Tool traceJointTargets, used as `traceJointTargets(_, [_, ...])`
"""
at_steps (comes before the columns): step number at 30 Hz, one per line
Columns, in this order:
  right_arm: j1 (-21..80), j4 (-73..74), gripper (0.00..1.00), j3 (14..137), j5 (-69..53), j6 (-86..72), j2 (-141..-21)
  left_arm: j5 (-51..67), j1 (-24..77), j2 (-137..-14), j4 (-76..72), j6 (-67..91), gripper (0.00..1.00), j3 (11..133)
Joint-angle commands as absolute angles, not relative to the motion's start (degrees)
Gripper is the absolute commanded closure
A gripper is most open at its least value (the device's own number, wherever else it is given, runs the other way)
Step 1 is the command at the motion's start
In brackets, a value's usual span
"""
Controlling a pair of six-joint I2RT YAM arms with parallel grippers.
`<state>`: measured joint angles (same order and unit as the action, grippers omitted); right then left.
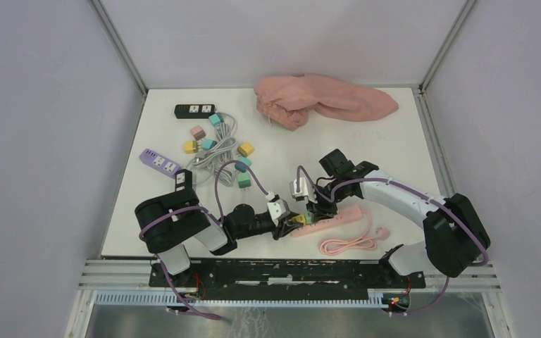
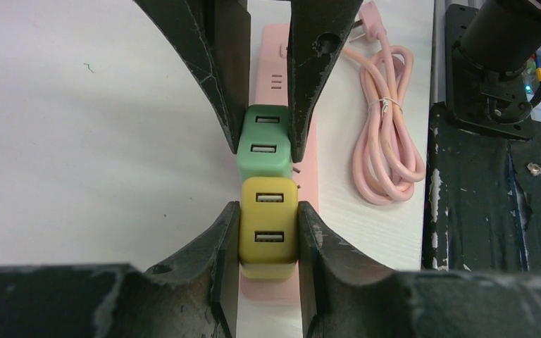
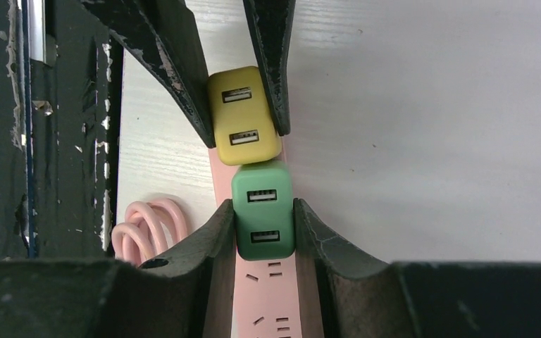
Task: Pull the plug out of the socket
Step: Remove the plug from the socket.
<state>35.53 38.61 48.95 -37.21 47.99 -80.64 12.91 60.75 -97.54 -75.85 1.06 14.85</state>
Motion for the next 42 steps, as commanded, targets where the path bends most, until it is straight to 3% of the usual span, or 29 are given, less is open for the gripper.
traceJointTargets(1, [32.74, 42.96, 1.00, 52.58, -38.42, 56.76, -78.19, 11.34, 60.66, -99.72, -72.34, -0.87, 0.97, 14.37])
traceJointTargets(7, [33.63, 51.87, 1.00, 52.29, -46.45, 67.66, -78.47, 11.18, 60.57, -99.98, -73.03, -0.88, 0.97, 14.34])
traceJointTargets(12, [35.79, 40.52, 1.00, 51.09, -49.60, 54.12, -78.30, 11.09, 60.62, -100.00, -73.08, -0.64, 0.97, 14.50])
traceJointTargets(17, [34.74, 31.79, 1.00, 50.88, -41.88, 43.05, -78.12, 10.91, 60.63, -100.46, -73.68, -0.20, 0.97, 14.03])
traceJointTargets(25, [29.93, 45.97, 1.00, 53.70, -42.33, 57.61, -76.73, 10.50, 60.59, -100.39, -74.14, -0.09, 0.97, 13.67])
traceJointTargets(31, [32.09, 53.03, 1.00, 53.10, -52.06, 67.38, -78.10, 10.35, 60.59, -100.41, -74.27, -0.13, 0.97, 13.71])
traceJointTargets(38, [34.43, 38.67, 1.00, 53.25, -48.71, 47.11, -79.11, 10.23, 60.61, -100.43, -74.31, 0.00, 0.97, 13.79])
traceJointTargets(42, [32.03, 38.63, 1.00, 54.51, -46.17, 45.53, -79.06, 10.17, 60.62, -100.71, -74.18, 0.00, 0.97, 13.88])
